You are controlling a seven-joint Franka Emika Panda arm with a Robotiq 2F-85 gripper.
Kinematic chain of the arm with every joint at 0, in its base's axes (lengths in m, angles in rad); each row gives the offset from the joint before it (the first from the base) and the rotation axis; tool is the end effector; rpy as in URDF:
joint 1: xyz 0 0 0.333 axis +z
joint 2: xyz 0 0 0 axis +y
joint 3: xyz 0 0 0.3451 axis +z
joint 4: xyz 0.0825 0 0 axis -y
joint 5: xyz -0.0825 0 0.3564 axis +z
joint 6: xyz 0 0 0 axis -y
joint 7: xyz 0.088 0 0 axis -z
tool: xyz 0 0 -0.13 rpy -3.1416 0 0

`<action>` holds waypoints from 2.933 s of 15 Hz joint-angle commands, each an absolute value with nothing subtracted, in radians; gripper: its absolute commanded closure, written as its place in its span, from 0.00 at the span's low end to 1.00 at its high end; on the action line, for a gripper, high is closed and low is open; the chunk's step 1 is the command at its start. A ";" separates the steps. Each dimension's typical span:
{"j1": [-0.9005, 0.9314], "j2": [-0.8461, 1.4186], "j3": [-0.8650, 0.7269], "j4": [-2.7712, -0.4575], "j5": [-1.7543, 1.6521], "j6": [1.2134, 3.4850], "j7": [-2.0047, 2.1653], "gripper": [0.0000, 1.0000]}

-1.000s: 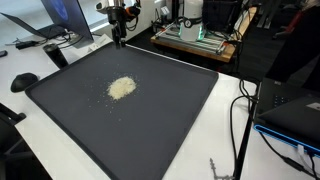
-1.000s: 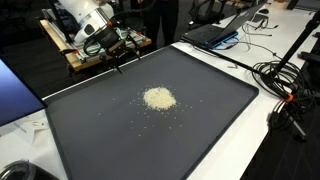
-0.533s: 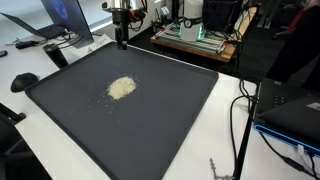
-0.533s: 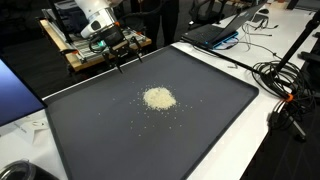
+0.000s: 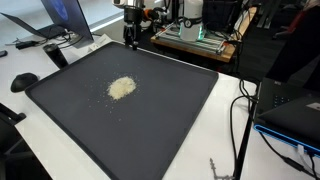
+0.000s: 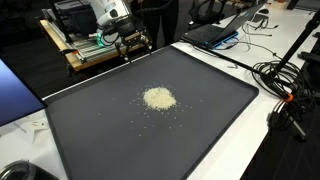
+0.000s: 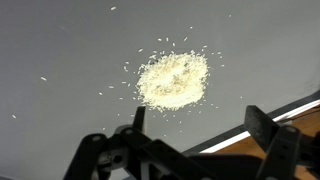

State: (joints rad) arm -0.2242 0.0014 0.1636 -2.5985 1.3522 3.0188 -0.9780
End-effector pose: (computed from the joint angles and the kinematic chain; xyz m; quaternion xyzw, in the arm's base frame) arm 0.4178 -0.0952 0.3033 -0.9460 0.1926 -0.2421 0.0968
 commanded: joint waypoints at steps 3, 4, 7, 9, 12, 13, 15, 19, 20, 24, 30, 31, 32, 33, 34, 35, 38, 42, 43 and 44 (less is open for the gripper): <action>-0.133 -0.035 0.261 -2.652 1.348 3.200 -0.973 0.00; -0.118 -0.026 0.278 -2.654 1.332 3.227 -0.959 0.00; -0.079 0.031 0.324 -2.645 1.297 3.318 -0.925 0.00; -0.065 0.100 0.332 -2.625 1.300 3.357 -0.902 0.00; -0.059 0.159 0.285 -2.614 1.296 3.294 -0.903 0.00; -0.052 0.174 0.263 -2.611 1.287 3.290 -0.899 0.00; -0.027 0.200 0.208 -2.612 1.251 3.288 -0.899 0.00; 0.012 0.190 0.097 -2.664 1.022 3.221 -0.794 0.00; 0.020 0.195 0.070 -2.665 0.958 3.219 -0.780 0.00; 0.250 0.206 -0.225 -2.661 0.759 3.222 -0.760 0.00; 0.670 0.339 -0.696 -2.583 0.558 3.228 -0.789 0.00; 0.745 0.355 -0.773 -2.567 0.537 3.224 -0.795 0.00; 0.820 0.369 -0.849 -2.547 0.527 3.196 -0.793 0.00; 0.896 0.334 -0.922 -2.532 0.529 3.115 -0.797 0.00; 0.971 0.354 -0.997 -2.506 0.525 3.058 -0.773 0.00; 1.038 0.337 -1.067 -2.479 0.498 2.964 -0.760 0.00; 1.176 0.344 -1.214 -2.400 0.328 2.717 -0.600 0.00; 1.273 0.302 -1.293 -2.243 0.157 2.398 -0.440 0.00; 1.264 0.286 -1.276 -2.204 0.131 2.319 -0.411 0.00; 1.169 0.208 -1.174 -2.150 0.008 2.257 -0.291 0.00</action>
